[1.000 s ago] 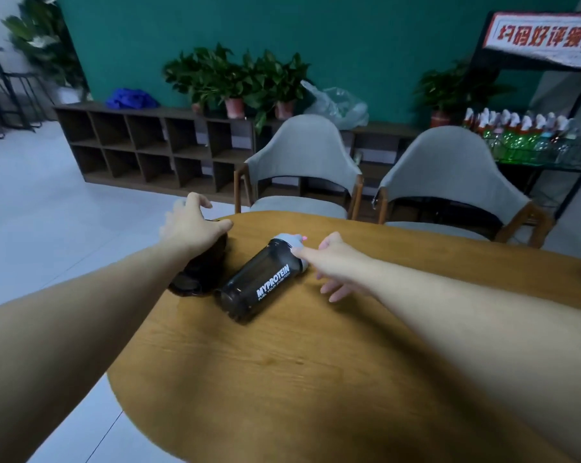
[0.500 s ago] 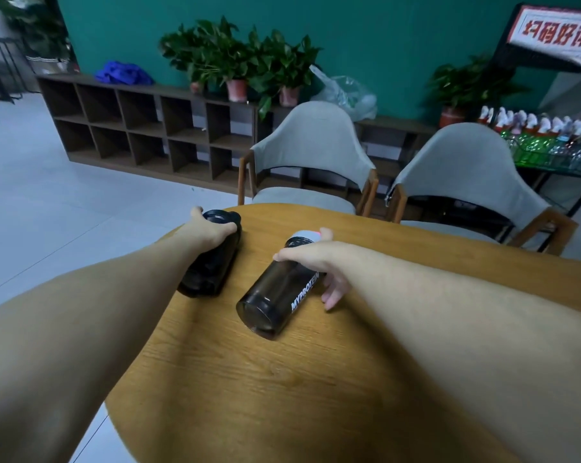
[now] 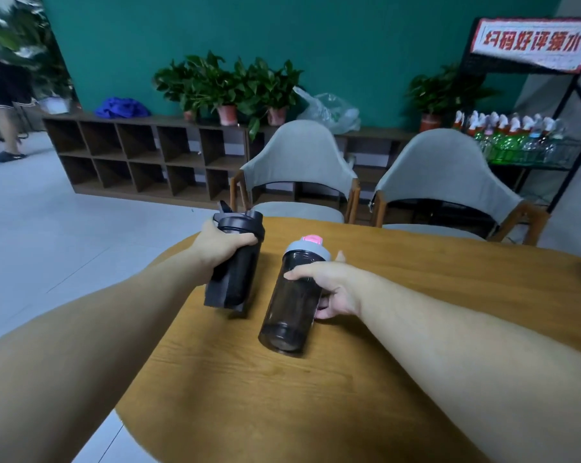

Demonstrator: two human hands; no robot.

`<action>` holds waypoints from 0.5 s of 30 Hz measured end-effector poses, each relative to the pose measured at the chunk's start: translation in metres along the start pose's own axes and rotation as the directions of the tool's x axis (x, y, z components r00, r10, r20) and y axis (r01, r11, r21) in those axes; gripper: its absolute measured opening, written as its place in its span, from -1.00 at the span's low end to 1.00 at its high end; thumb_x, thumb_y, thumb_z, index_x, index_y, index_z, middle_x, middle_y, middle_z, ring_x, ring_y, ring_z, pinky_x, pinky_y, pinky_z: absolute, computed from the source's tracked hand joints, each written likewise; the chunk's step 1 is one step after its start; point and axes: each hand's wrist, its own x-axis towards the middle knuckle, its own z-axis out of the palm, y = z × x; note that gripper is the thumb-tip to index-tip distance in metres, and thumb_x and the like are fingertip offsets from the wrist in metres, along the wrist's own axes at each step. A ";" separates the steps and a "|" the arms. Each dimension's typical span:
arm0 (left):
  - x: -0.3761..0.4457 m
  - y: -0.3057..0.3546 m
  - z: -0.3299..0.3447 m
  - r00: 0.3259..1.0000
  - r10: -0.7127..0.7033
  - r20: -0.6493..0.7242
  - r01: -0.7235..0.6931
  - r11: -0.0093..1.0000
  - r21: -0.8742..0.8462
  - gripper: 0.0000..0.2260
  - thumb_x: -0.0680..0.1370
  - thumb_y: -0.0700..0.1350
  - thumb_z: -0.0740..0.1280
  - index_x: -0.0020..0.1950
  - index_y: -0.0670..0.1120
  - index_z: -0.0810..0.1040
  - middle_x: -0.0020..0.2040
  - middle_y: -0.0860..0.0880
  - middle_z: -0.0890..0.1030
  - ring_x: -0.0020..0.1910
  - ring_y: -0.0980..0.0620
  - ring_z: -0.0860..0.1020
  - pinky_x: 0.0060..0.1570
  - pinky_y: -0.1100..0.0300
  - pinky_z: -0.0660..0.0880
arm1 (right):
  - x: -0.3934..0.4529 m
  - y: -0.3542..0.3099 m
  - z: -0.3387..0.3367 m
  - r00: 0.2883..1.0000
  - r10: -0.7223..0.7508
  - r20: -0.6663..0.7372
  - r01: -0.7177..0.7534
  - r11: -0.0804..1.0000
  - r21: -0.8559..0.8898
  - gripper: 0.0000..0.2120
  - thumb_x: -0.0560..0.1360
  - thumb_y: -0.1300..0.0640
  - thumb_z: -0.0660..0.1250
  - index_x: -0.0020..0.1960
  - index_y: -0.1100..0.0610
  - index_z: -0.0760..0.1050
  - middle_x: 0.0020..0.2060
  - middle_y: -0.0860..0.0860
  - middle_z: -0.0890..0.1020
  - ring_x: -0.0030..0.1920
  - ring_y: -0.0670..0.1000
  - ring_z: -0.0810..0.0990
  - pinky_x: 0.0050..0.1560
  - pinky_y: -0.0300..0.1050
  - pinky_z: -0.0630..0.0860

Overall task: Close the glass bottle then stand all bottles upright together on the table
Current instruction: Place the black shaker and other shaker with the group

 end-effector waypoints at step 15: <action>-0.107 0.066 0.158 0.901 0.344 0.263 -0.326 0.939 -0.110 0.04 0.40 -0.26 0.59 0.64 0.12 -0.02 0.33 0.06 0.43 0.19 0.04 0.50 0.17 0.07 0.40 | -0.097 0.032 -0.205 0.897 -0.373 -0.237 0.347 0.927 -0.142 0.26 0.27 0.40 0.60 0.59 -0.29 -0.11 0.46 0.06 0.37 0.15 0.13 0.48 -0.02 0.13 0.50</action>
